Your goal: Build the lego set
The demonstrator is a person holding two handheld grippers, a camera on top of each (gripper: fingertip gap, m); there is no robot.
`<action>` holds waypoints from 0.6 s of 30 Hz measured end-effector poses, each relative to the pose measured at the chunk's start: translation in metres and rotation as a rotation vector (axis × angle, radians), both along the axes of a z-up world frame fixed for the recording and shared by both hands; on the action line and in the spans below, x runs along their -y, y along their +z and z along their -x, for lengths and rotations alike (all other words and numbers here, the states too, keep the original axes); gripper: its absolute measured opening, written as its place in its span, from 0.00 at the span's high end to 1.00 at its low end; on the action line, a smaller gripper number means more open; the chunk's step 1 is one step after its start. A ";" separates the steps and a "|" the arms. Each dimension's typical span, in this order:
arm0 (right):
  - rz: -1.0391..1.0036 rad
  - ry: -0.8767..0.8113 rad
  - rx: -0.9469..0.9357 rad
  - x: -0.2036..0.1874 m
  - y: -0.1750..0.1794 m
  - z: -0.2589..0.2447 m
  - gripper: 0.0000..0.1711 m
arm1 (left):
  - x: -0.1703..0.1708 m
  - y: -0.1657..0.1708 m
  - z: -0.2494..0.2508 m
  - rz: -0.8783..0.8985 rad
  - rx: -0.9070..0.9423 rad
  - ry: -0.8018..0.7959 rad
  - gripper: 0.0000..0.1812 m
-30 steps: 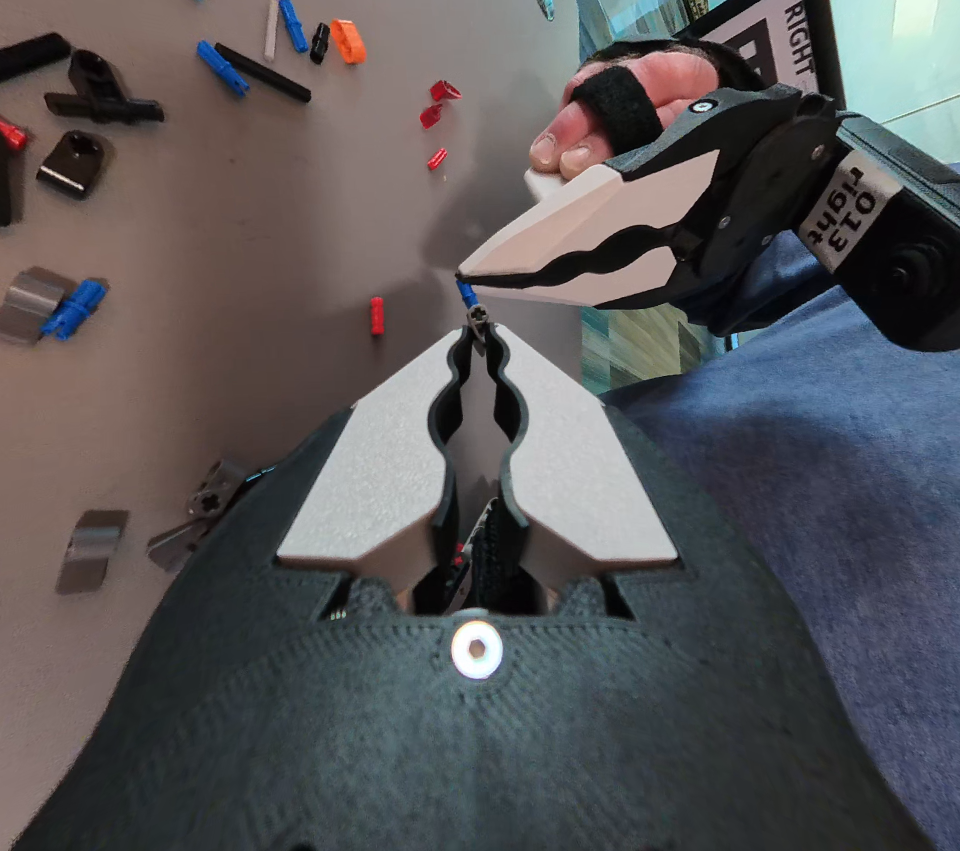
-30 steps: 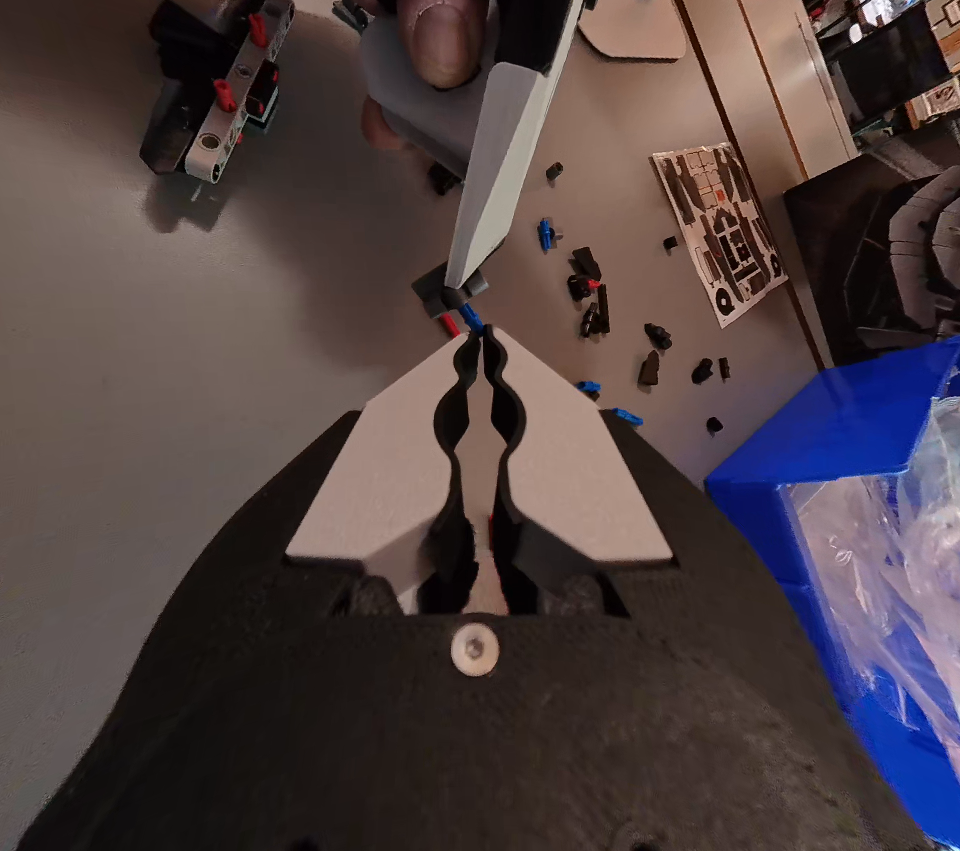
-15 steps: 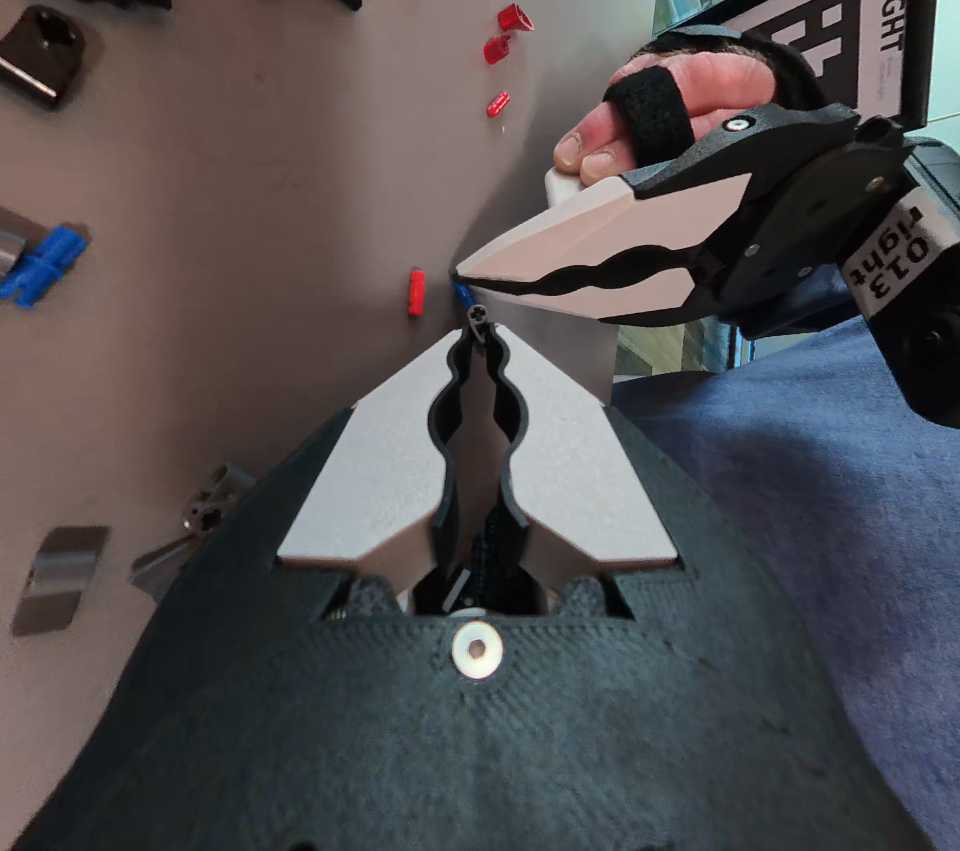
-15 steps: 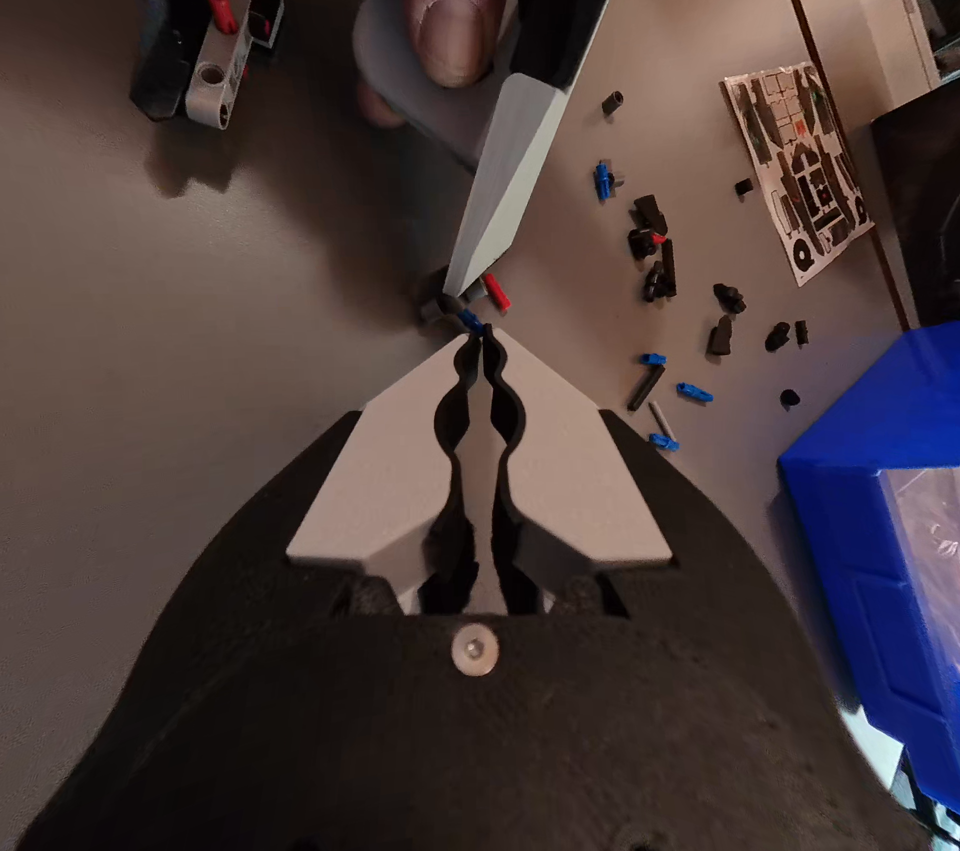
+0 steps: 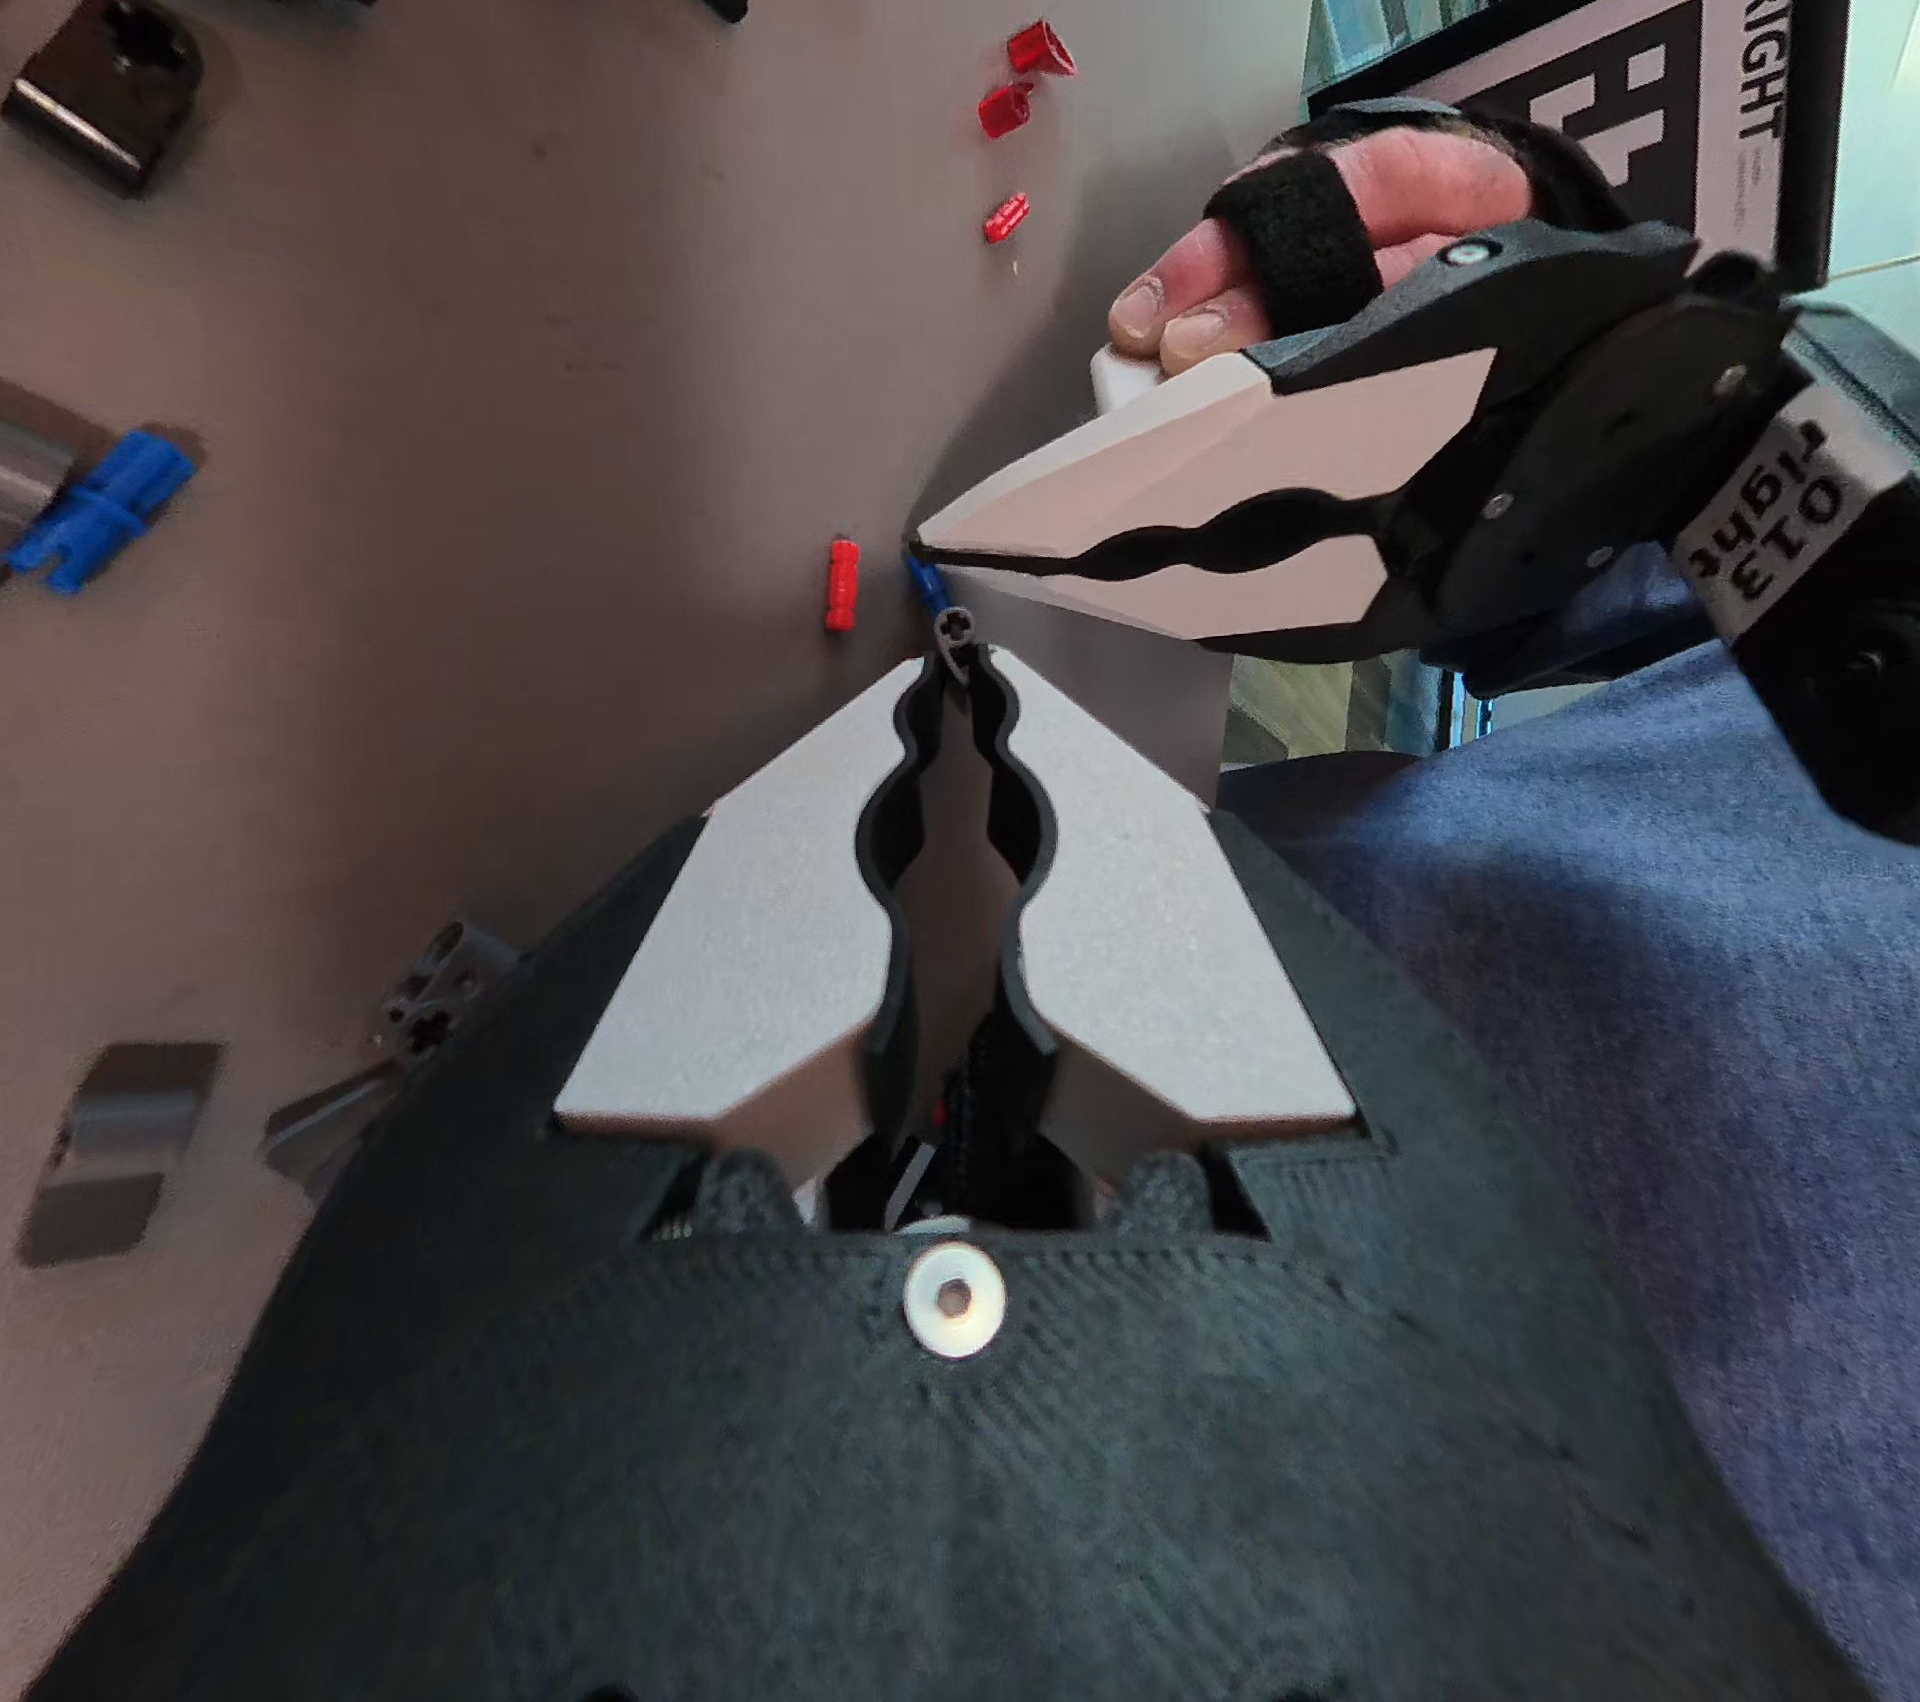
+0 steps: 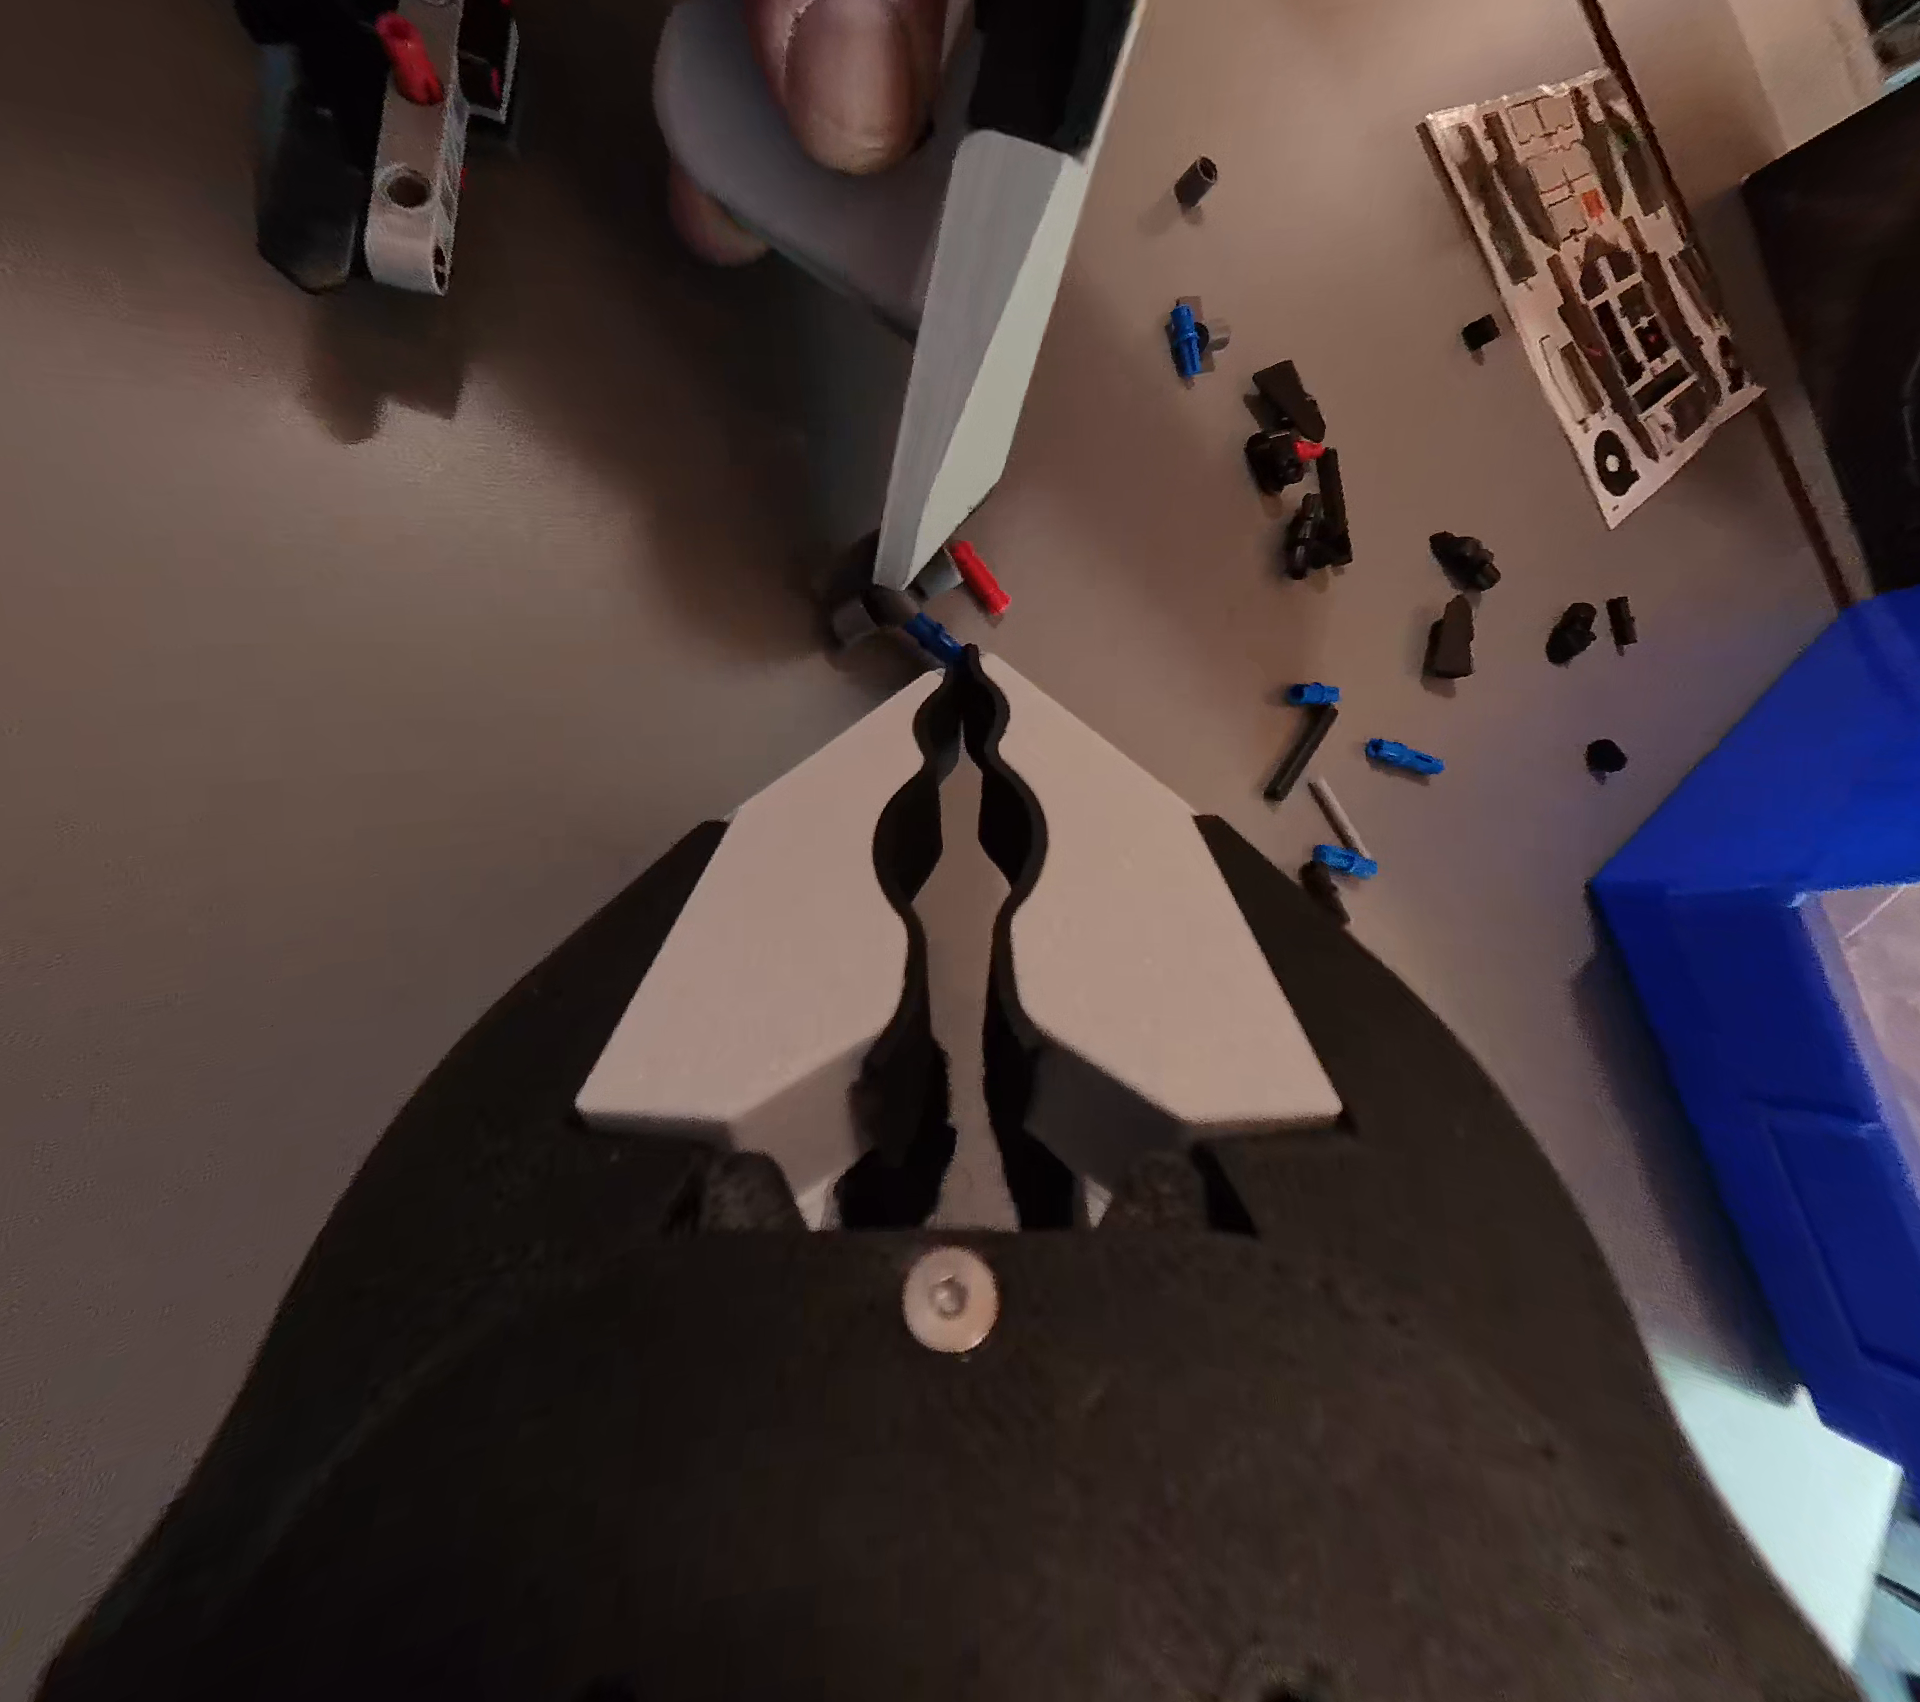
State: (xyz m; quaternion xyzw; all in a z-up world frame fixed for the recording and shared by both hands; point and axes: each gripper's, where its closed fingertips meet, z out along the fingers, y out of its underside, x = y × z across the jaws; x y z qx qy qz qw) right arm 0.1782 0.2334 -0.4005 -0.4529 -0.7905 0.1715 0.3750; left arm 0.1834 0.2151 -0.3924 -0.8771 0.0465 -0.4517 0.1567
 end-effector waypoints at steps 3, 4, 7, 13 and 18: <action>0.015 0.031 0.018 -0.001 0.000 0.000 1.00 | -0.001 0.000 0.000 0.002 0.009 -0.010 0.98; 0.024 0.044 0.020 -0.001 0.000 0.000 1.00 | -0.001 0.000 0.000 0.003 0.014 -0.011 0.98; 0.058 0.088 0.028 -0.002 -0.001 -0.002 1.00 | -0.002 0.000 0.000 0.002 0.022 -0.017 0.98; 0.153 0.157 0.062 -0.003 0.003 -0.006 0.93 | -0.003 0.000 -0.001 -0.001 0.032 -0.037 0.98; 0.246 0.211 0.115 0.001 0.001 -0.011 0.93 | -0.003 0.000 -0.002 -0.014 0.020 -0.066 0.98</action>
